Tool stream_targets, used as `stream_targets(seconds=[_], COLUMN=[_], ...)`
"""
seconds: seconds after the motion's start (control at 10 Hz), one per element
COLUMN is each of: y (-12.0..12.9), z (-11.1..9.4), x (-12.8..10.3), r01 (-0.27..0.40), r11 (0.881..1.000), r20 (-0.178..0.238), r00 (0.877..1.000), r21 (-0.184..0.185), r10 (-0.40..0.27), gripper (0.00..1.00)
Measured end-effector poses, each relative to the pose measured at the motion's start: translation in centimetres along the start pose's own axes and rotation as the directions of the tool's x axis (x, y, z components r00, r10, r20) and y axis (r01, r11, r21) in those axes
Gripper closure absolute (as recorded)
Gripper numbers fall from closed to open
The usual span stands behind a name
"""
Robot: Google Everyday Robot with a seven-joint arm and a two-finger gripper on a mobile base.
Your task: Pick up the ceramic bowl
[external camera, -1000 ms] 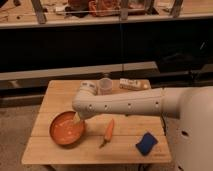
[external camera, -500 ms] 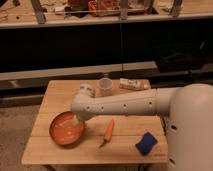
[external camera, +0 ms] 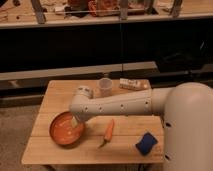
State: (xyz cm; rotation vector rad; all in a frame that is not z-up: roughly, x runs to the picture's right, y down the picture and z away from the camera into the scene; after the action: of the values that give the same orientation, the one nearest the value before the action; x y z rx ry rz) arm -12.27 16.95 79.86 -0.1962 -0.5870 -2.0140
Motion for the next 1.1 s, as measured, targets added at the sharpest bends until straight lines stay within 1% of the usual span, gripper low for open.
stream_targets(seconds=[0.3, 0.5, 0.8, 0.9, 1.0, 1.1], y=[-0.3, -1.0, -0.9, -1.1, -1.3, -1.5], z=[0.6, 1.2, 1.7, 2.0, 2.3, 2.5], x=[0.0, 0.2, 0.0, -0.1, -0.1, 0.0], r01=[0.018, 0.031, 0.039, 0.046, 0.049, 0.053], r11=[1.0, 0.999, 0.999, 0.999, 0.999, 0.998], r20=[0.009, 0.014, 0.022, 0.026, 0.028, 0.031], r00=[1.0, 0.999, 0.999, 0.999, 0.998, 0.998], r21=[0.007, 0.013, 0.017, 0.021, 0.024, 0.027], r10=[-0.018, -0.031, -0.04, -0.046, -0.049, -0.054], gripper=[0.2, 0.2, 0.2, 0.24, 0.31, 0.41])
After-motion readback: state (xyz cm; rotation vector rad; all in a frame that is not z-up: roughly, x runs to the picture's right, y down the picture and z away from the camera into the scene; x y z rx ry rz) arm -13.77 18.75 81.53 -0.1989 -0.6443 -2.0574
